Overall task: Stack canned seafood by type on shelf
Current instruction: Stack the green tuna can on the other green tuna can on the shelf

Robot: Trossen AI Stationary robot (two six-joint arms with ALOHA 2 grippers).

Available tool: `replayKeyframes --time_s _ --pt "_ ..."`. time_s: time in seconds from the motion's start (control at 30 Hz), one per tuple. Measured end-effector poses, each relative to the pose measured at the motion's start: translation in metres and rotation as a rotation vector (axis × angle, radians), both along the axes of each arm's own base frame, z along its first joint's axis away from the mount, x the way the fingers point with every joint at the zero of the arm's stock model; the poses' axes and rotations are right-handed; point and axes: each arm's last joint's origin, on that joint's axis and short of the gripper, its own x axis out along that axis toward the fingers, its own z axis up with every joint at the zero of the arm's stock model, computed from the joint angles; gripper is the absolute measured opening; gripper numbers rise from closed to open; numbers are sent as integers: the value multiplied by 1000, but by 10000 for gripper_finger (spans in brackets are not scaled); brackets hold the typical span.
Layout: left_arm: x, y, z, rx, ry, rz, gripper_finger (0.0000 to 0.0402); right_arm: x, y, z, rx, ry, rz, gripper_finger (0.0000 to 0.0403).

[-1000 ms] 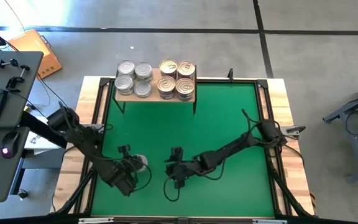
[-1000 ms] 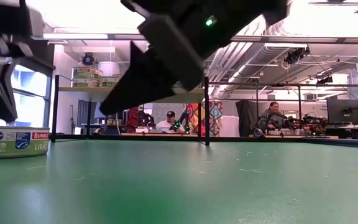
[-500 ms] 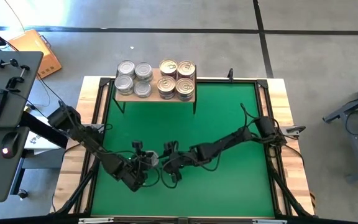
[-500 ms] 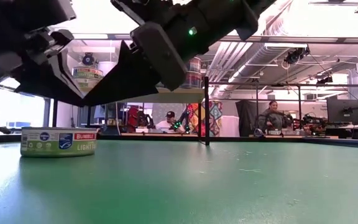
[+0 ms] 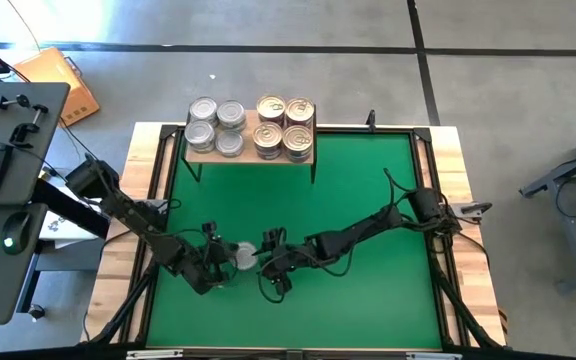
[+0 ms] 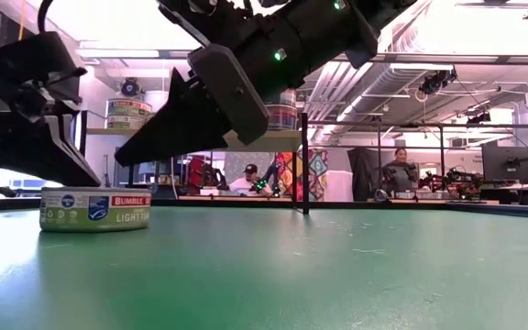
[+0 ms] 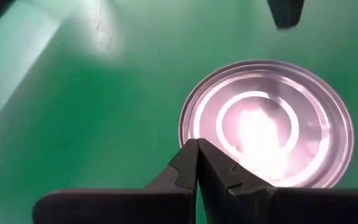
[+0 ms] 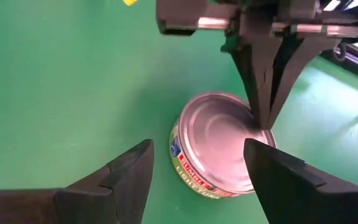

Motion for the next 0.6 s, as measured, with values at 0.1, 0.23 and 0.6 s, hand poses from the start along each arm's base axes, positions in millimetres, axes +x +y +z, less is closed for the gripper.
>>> replayKeyframes --time_s 0.1,0.23,0.6 --pt "-3 5 -7 9 -45 -12 0 0 0 -2 -6 6 -6 244" --pt "-6 11 -14 62 -44 -47 0 0 0 -4 -13 6 -5 245" --pt "-8 25 -23 121 -28 -68 0 2 -10 -11 -67 24 -76 280"
